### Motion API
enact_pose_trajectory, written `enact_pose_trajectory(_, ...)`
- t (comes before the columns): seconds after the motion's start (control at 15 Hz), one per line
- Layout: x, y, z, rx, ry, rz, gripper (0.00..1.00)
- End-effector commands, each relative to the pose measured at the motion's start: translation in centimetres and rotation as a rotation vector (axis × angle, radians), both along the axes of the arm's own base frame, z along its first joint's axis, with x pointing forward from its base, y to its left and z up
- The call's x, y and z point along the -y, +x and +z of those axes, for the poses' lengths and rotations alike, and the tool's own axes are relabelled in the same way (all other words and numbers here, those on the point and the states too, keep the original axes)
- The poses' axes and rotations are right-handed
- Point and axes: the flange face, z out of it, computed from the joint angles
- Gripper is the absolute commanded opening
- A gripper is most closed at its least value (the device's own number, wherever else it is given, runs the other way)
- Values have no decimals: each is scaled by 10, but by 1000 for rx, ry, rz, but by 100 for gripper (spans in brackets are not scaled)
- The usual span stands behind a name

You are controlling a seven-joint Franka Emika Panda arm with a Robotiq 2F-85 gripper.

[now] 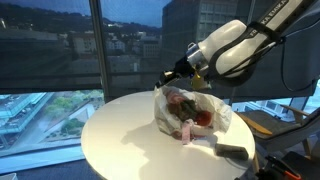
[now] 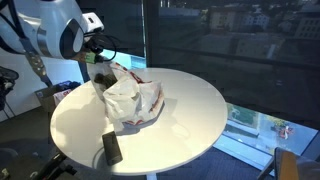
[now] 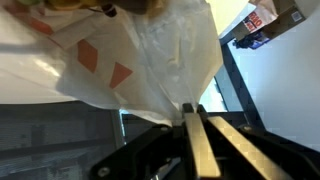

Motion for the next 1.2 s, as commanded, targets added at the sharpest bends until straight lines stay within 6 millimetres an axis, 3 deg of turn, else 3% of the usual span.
enact_pose_trajectory(0.0,15,5,-4,15,-83,-167,36)
enact_pose_trajectory(0.33,17,-2,-24,-27,-174,-355,75)
enact_pose_trajectory(0.53,7,-14,-34,-98,-229,-448,97)
enact_pose_trajectory(0.73,3,-31,-36,-181,-269,-533,100)
enact_pose_trajectory(1.13,7,-64,1,-284,-384,-752,100)
